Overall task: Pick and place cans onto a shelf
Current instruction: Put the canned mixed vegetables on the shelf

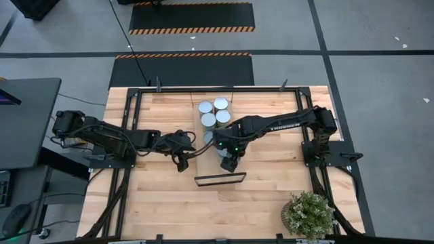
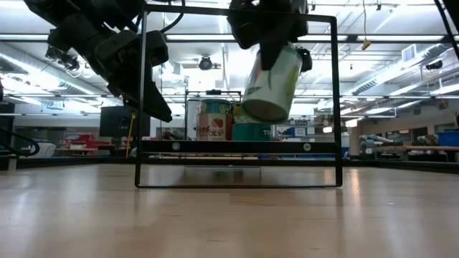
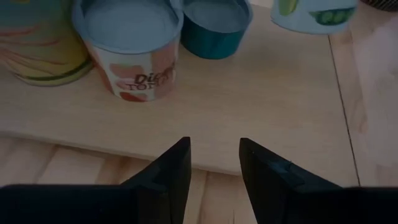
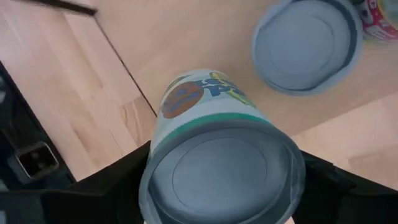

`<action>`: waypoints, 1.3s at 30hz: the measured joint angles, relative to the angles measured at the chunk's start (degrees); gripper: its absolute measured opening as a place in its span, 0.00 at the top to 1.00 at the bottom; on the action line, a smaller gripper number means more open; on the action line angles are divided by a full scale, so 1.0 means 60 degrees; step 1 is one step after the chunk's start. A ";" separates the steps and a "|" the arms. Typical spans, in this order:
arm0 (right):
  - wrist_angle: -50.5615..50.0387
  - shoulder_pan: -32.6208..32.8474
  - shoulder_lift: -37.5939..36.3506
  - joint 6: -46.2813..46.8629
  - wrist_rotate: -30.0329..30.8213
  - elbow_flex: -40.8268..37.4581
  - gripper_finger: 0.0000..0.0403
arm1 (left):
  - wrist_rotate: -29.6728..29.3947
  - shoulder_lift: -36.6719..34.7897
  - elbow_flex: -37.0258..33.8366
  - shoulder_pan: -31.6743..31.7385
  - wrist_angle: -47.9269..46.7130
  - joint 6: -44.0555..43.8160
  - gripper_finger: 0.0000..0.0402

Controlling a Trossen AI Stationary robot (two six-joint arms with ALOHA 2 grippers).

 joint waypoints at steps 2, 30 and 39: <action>0.0008 -0.0015 -0.0015 0.0475 0.0049 0.0005 0.25 | -0.0014 0.0000 0.0000 0.0000 -0.0028 -0.0004 0.65; 0.0550 -0.0122 -0.0022 0.2942 -0.0135 -0.0427 0.25 | -0.0020 0.0000 0.0000 0.0000 -0.0135 0.0834 0.65; 0.0848 -0.0168 -0.0022 0.2870 0.0009 -0.0520 0.25 | -0.0020 0.0000 0.0000 0.0000 -0.0120 0.0827 0.65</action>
